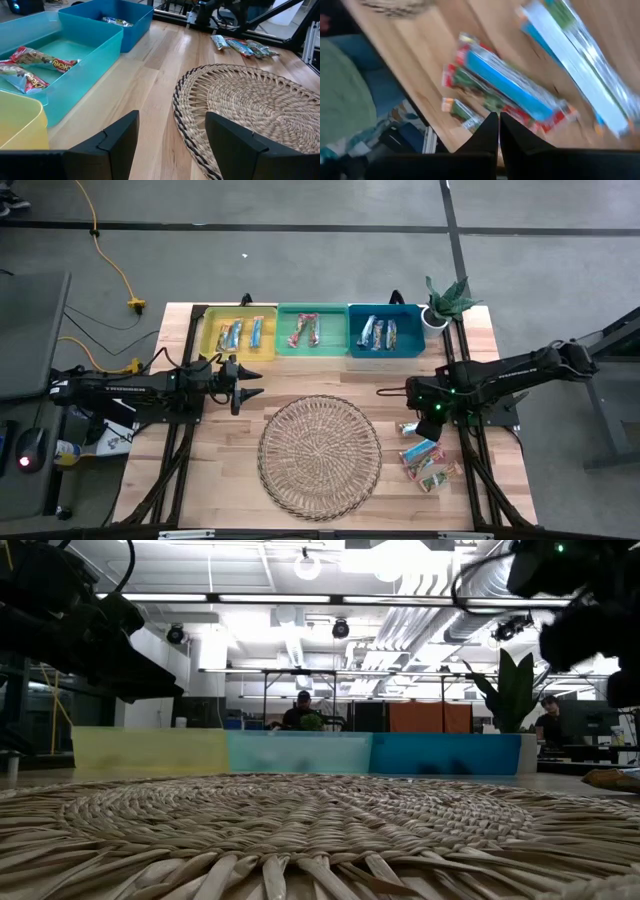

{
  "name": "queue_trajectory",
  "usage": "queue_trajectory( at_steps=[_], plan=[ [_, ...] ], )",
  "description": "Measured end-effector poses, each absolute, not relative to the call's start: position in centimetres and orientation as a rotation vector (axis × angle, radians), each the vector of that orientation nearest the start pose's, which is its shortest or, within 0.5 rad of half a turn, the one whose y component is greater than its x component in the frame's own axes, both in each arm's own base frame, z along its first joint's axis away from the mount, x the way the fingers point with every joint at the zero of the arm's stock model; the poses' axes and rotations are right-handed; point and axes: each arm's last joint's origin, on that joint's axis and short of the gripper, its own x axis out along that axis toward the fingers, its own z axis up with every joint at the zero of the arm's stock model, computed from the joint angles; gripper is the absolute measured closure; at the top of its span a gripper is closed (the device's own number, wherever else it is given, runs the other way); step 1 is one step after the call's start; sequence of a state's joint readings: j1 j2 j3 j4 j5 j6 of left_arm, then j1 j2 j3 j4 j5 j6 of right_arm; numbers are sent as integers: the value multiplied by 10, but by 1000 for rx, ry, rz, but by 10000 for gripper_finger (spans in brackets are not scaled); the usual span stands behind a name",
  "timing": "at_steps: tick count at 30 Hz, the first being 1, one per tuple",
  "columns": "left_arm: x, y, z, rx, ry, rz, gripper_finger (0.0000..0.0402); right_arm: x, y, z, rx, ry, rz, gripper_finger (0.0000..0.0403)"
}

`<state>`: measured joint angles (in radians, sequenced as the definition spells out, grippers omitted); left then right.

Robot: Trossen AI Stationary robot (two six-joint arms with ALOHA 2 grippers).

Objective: Pick and place Granola Bars by type
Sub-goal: Put the yellow granola bar into the yellow bin

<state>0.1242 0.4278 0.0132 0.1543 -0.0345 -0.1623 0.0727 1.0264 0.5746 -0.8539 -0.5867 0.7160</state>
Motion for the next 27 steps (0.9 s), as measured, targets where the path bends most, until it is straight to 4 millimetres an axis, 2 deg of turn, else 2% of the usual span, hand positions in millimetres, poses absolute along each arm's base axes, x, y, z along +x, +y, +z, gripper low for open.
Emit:
queue_trajectory(
  at_steps=[5,9,18,23,27],
  plan=[
    [121,16,144,-173,247,178,177,164,41,196,729,1317,321,402],
    [121,16,144,-173,247,178,177,165,58,195,582,1293,450,402],
    [121,16,144,-173,247,180,177,166,81,203,198,1349,296,402],
    [121,16,144,-173,247,180,177,168,90,198,92,1464,291,395],
    [121,16,144,-173,247,180,177,171,93,190,42,1505,279,366]
  ],
)
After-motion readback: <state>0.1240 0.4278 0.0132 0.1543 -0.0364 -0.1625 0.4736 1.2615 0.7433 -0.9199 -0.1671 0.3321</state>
